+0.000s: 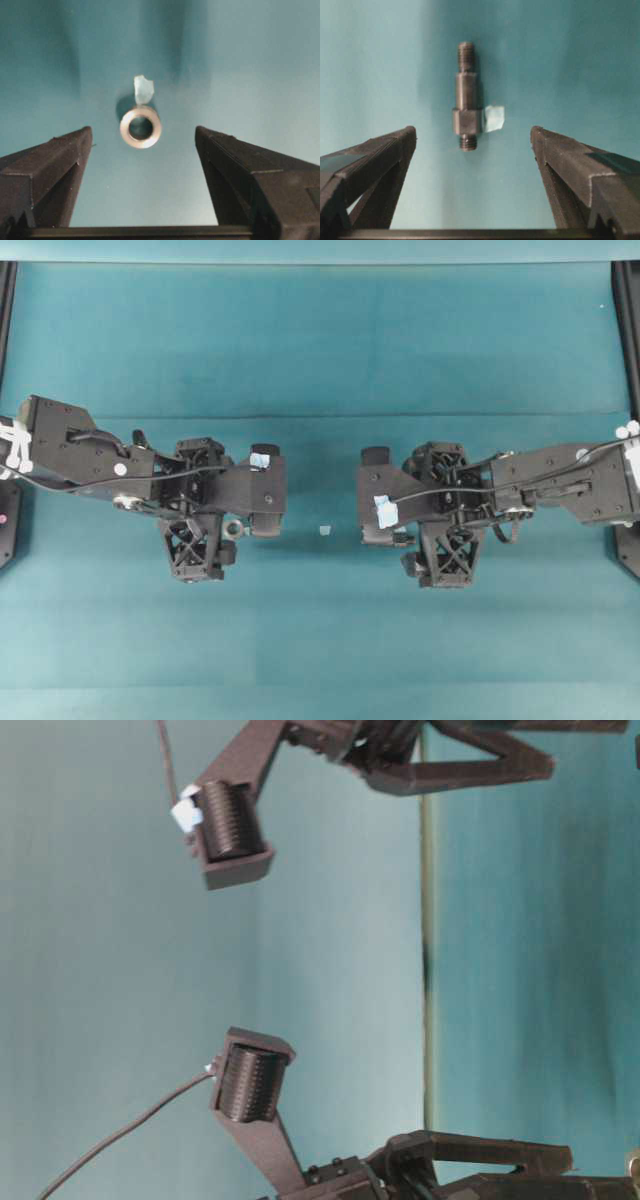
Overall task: Insert the washer onto the shaft with both hands.
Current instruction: 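Lower left gripper over washer and right gripper over shaft, opening both, then align both open grippers around the washer and the shaft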
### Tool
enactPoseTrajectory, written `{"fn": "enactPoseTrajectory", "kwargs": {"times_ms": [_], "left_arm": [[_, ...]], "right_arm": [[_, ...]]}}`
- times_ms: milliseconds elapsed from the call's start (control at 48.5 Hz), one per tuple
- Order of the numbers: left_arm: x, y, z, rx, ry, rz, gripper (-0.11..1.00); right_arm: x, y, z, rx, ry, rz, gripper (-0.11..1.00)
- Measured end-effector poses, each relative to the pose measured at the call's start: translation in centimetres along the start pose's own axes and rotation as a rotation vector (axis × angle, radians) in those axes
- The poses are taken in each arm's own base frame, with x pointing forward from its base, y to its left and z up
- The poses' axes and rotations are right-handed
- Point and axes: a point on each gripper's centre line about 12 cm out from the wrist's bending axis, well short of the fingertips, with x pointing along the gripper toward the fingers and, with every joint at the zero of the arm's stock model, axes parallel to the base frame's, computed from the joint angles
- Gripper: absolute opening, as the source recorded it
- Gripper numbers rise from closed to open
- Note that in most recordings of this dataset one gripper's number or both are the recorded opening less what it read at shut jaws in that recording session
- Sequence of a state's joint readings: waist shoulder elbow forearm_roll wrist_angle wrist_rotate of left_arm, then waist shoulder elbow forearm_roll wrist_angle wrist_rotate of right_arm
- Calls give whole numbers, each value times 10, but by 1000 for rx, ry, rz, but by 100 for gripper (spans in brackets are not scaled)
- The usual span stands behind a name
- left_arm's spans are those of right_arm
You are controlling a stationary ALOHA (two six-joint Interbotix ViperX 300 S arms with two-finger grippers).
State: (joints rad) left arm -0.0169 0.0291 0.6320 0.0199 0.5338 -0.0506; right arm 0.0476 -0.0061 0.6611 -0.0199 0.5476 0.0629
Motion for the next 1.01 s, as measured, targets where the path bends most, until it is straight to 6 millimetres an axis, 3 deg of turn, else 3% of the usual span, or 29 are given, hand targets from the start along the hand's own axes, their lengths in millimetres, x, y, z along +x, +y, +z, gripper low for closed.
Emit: {"fn": "enactPoseTrajectory", "kwargs": {"times_ms": [1010], "left_arm": [[22, -1, -10, 2, 22, -1, 88]], "right_arm": [[25, 1, -4, 16, 31, 8, 90]]}}
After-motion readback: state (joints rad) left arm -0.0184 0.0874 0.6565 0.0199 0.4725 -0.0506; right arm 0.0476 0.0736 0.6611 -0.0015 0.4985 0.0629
